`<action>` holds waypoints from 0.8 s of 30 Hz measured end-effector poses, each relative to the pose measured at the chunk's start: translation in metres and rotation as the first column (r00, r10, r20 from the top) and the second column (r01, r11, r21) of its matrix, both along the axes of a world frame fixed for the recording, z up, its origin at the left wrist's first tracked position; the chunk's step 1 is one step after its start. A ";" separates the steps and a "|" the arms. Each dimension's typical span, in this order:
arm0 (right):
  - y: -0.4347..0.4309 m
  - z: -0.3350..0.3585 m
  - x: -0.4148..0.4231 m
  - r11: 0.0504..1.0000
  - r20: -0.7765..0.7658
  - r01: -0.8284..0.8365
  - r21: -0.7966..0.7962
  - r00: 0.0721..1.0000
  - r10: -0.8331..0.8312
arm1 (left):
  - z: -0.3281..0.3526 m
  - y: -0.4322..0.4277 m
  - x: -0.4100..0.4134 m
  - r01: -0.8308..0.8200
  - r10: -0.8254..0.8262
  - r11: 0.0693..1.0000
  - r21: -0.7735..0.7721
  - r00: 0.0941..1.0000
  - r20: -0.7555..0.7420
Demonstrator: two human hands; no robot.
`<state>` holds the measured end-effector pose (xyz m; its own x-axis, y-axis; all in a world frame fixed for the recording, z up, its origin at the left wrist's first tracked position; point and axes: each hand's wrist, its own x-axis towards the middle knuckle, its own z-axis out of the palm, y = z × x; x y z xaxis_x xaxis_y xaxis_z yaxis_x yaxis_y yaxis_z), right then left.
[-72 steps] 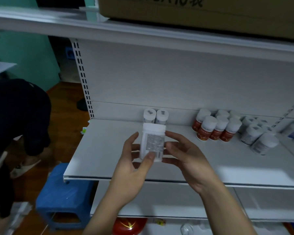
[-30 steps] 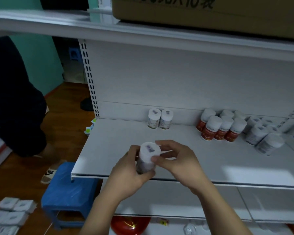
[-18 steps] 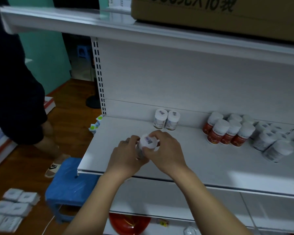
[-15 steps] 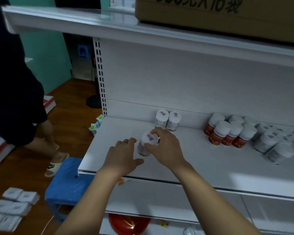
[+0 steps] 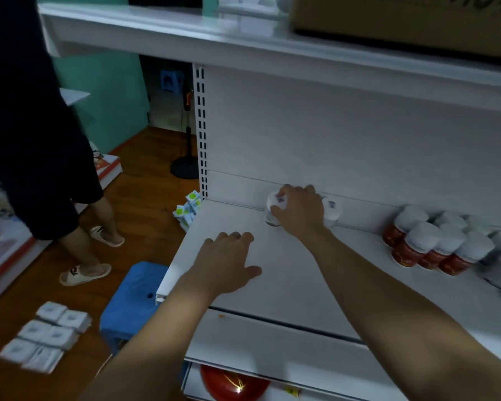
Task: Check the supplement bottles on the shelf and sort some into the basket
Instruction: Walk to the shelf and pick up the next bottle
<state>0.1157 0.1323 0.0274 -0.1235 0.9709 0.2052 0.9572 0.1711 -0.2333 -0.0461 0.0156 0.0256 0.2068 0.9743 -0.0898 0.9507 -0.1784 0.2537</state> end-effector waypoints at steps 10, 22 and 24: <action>0.019 -0.007 0.005 0.998 0.229 -0.001 0.066 0.973 -0.014 | 0.002 0.010 -0.002 -0.004 0.002 0.999 0.041 0.998 0.060; -0.037 -0.014 0.008 0.980 -0.014 0.024 0.199 1.000 -0.022 | 0.002 0.008 0.016 -0.011 0.001 0.996 0.086 0.994 0.106; -0.065 -0.017 0.015 0.969 -0.080 0.044 0.242 0.996 -0.026 | 0.003 0.007 0.020 -0.005 -0.006 0.995 0.101 0.993 0.114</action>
